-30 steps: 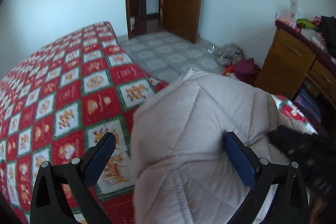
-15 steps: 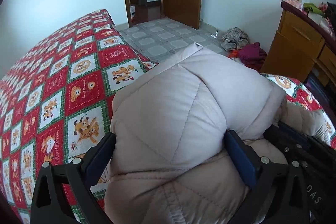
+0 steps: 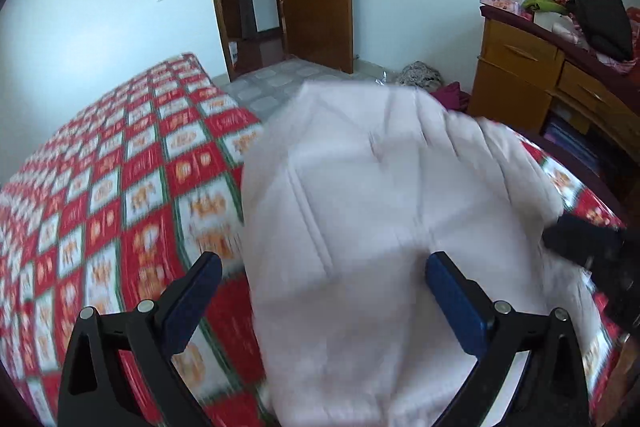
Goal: Fold large clothes
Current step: 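Lower the jacket bundle onto the quilt with both tools, then open both tools and release the folded jacket on the quilt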
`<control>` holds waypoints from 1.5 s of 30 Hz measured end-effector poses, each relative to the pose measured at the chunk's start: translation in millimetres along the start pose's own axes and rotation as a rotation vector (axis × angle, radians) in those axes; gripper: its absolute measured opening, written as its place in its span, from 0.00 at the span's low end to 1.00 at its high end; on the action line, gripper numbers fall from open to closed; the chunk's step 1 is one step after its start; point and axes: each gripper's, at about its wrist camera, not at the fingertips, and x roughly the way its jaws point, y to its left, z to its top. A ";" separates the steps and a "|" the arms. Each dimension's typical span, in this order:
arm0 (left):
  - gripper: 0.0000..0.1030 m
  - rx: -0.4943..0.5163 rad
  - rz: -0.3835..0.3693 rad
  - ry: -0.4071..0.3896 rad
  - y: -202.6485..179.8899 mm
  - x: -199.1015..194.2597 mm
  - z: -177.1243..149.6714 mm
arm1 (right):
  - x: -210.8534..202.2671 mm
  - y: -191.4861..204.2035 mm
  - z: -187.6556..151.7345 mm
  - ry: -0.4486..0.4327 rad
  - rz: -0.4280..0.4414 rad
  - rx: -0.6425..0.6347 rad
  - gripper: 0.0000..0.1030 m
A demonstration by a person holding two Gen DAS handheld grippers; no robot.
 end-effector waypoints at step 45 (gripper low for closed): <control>0.99 -0.043 0.143 -0.150 -33.1 -206.0 -127.8 | -196.4 50.1 -100.1 -0.330 -0.172 -0.110 1.00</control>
